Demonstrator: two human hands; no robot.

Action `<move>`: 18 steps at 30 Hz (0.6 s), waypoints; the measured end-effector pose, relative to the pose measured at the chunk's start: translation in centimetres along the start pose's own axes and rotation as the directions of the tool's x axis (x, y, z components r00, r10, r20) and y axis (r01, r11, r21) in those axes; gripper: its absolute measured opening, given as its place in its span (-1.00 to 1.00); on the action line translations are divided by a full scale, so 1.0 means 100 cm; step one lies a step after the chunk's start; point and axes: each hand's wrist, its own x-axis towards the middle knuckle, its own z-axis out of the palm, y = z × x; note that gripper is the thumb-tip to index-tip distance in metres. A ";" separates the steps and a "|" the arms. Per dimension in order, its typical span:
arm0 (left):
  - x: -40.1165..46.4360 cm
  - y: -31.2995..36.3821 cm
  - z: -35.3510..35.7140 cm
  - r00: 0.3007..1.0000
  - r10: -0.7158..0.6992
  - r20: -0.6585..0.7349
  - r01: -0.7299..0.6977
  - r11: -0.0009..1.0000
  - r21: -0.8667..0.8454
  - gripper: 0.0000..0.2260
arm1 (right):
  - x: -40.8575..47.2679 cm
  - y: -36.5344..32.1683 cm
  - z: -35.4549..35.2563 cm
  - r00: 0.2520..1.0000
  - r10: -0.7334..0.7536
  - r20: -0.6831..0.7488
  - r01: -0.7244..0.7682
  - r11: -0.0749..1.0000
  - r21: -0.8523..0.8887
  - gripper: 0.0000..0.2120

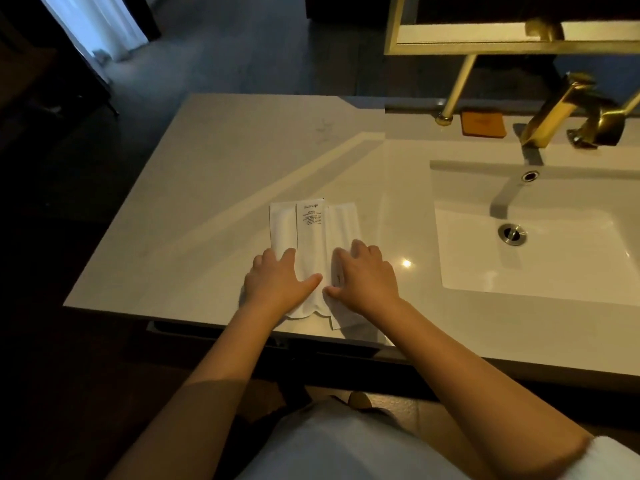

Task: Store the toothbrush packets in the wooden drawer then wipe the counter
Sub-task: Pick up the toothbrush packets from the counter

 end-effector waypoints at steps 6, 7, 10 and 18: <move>0.004 0.009 0.002 0.995 -0.057 -0.078 0.024 0.930 -0.366 -0.37 | 0.000 -0.001 0.006 0.998 0.045 -0.032 -0.040 0.988 0.147 -0.51; 0.004 0.013 0.001 0.994 -0.072 -0.077 0.032 0.902 -0.431 -0.35 | 0.000 -0.002 0.006 0.998 0.049 -0.034 -0.042 0.984 0.175 -0.54; 0.005 0.025 0.000 0.996 -0.089 -0.030 0.060 0.849 -0.525 -0.44 | 0.000 -0.002 0.007 0.996 0.076 -0.054 -0.056 0.949 0.311 -0.55; -0.002 0.020 -0.001 0.989 -0.051 0.142 0.144 0.602 -0.785 -0.72 | -0.004 0.003 0.001 0.964 0.266 0.016 -0.199 0.681 0.705 -0.60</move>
